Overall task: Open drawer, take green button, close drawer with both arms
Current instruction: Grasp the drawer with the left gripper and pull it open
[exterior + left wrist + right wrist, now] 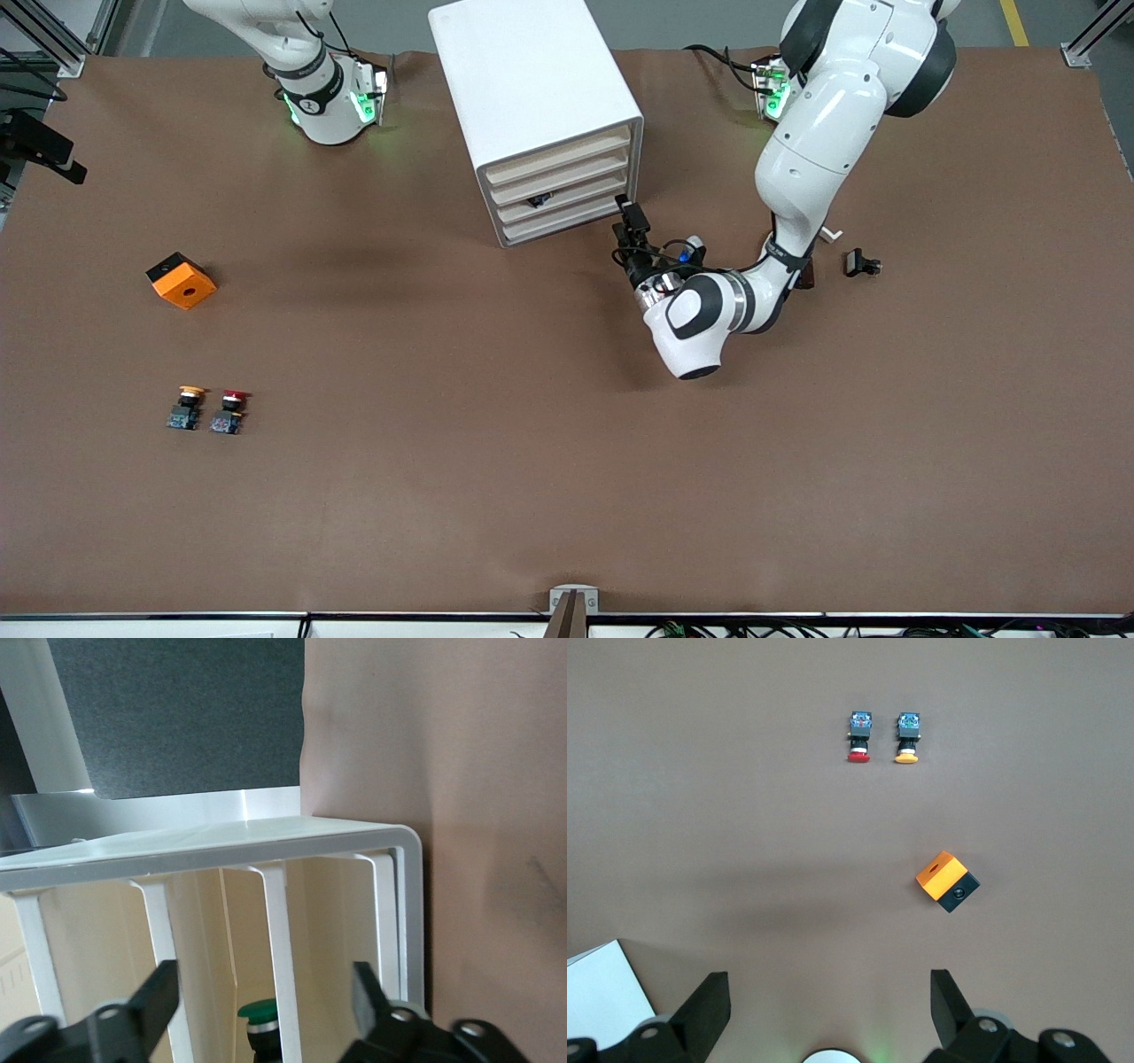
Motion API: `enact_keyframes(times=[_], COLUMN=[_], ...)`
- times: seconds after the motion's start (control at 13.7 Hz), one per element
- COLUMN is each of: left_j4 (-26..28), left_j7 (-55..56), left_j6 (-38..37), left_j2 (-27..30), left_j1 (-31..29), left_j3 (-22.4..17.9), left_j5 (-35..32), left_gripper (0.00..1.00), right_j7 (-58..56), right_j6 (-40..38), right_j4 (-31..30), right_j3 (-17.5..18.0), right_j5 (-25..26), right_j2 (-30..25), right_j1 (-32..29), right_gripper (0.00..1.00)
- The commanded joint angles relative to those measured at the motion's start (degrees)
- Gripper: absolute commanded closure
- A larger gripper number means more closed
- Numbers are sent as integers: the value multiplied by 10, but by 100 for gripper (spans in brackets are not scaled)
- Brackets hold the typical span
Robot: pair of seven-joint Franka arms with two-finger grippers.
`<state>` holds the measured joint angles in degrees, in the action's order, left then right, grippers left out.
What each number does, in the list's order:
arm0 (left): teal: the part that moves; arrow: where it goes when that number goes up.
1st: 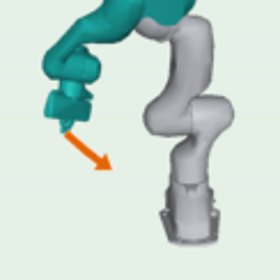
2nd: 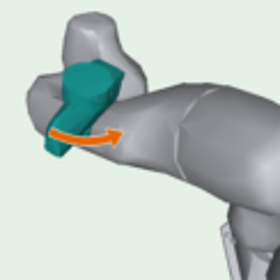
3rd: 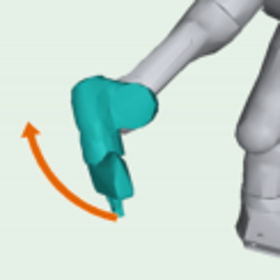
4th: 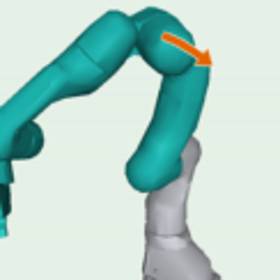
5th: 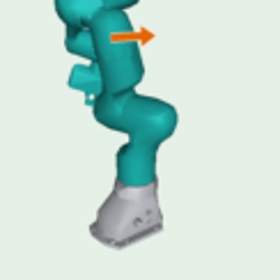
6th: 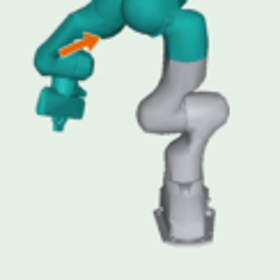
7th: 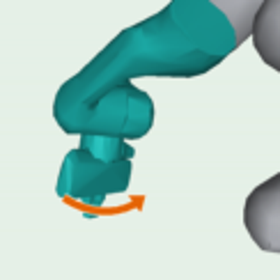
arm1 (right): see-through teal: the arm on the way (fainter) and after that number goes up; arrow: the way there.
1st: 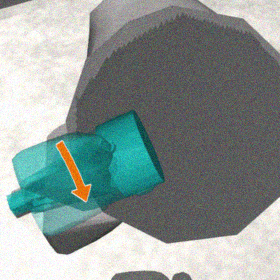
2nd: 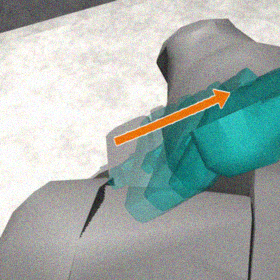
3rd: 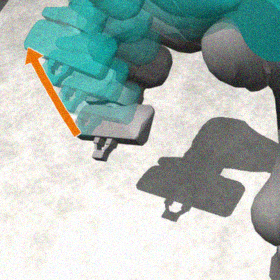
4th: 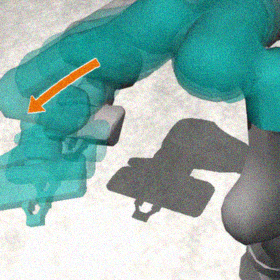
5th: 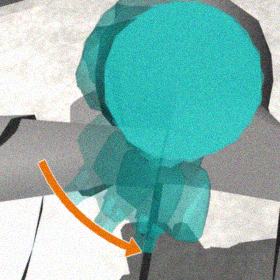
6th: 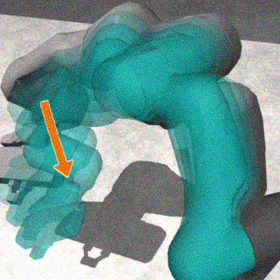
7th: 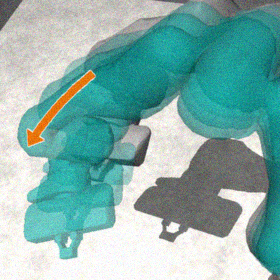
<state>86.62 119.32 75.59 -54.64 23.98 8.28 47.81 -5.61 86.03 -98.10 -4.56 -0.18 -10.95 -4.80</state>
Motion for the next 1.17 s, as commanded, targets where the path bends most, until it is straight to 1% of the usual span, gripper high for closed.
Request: enact_keyframes(times=[0.0, 0.07, 0.22, 0.66, 0.8, 1.09], left_j4=[1, 1, 0, 0, -1, -2], left_j7=[5, 6, 4, 1, 0, -3], left_j6=[-10, -10, -8, 1, 1, 2], left_j2=[-5, -6, -7, -23, -31, -41], left_j1=[-4, -3, -4, 9, 26, 27], left_j3=[6, 7, 13, 14, 14, 23], left_j5=[11, 11, 11, 11, 11, 12], left_gripper=[44, 46, 46, 46, 46, 46], right_j7=[-9, -9, -14, -24, -23, -23], right_j6=[5, 5, 5, 5, 3, 5], right_j4=[-4, -4, -4, -3, 24, 27], right_j3=[3, 3, 3, 3, 3, 3], right_j5=[4, 4, 5, 5, 5, 4], right_j2=[-10, -10, -10, -10, -3, 0], right_j1=[-5, -5, -5, -5, -6, -6], right_gripper=[0, 0, 0, 0, 0, 0])
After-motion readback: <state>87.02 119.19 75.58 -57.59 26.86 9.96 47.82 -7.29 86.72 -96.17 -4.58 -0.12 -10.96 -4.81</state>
